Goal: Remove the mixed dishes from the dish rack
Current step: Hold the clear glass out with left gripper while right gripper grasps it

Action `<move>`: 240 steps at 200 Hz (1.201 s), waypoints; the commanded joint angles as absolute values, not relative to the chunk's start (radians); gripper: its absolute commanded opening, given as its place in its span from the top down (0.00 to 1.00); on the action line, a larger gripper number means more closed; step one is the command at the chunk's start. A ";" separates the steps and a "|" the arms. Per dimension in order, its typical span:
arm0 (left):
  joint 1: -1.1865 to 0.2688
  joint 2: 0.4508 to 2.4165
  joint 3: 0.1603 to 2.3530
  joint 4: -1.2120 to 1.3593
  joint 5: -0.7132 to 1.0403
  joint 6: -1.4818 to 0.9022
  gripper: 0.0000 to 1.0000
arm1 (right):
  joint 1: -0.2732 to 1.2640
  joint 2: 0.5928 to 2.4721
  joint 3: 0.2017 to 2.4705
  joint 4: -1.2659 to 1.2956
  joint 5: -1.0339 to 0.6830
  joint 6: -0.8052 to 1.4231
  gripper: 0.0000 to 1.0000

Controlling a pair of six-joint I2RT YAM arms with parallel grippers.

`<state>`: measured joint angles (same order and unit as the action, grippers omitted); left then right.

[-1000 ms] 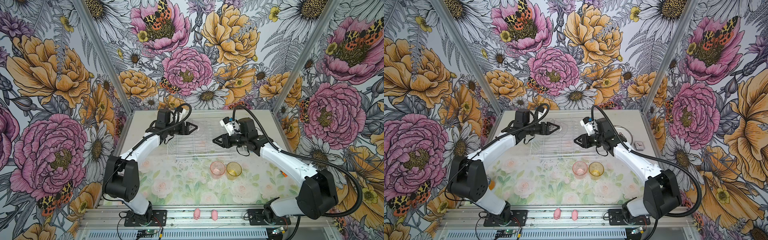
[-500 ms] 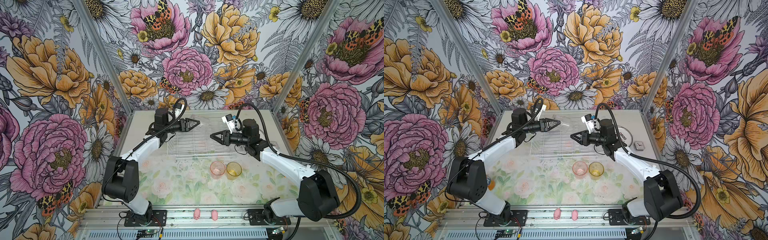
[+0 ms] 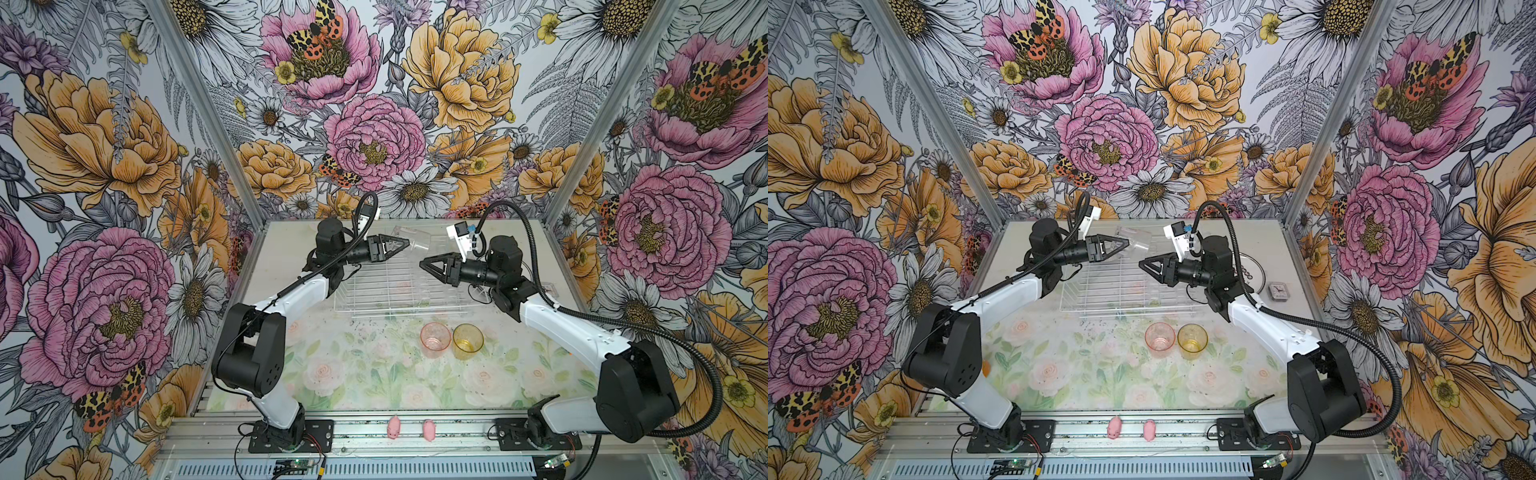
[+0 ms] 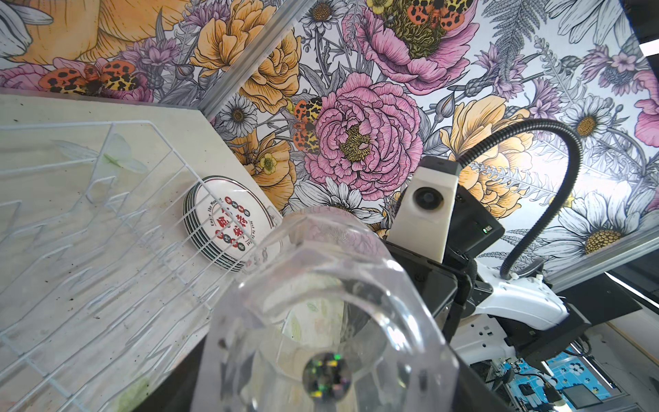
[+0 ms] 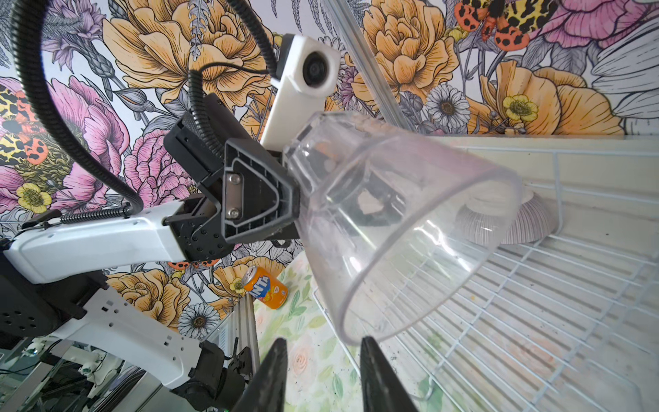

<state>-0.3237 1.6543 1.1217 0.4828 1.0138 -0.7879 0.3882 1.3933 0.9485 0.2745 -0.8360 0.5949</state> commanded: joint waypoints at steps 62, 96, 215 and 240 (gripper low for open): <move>-0.345 1.680 1.121 0.609 1.046 -0.837 0.37 | 0.381 1.411 1.015 0.355 -0.843 0.601 0.63; -0.351 1.705 1.116 0.699 1.054 -0.898 0.37 | 0.378 1.436 1.050 0.365 -0.835 0.595 0.64; -0.354 1.764 1.117 0.886 1.069 -1.026 0.38 | 0.376 1.531 1.133 0.459 -0.864 0.656 0.98; -0.352 1.759 1.115 0.879 1.065 -1.017 0.36 | 0.376 1.529 1.134 0.460 -0.861 0.655 1.00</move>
<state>-0.3370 1.7592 1.1198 0.8585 1.0416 -1.0485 0.3752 1.5154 1.0969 0.4145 -0.9035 0.6655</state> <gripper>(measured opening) 0.710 0.113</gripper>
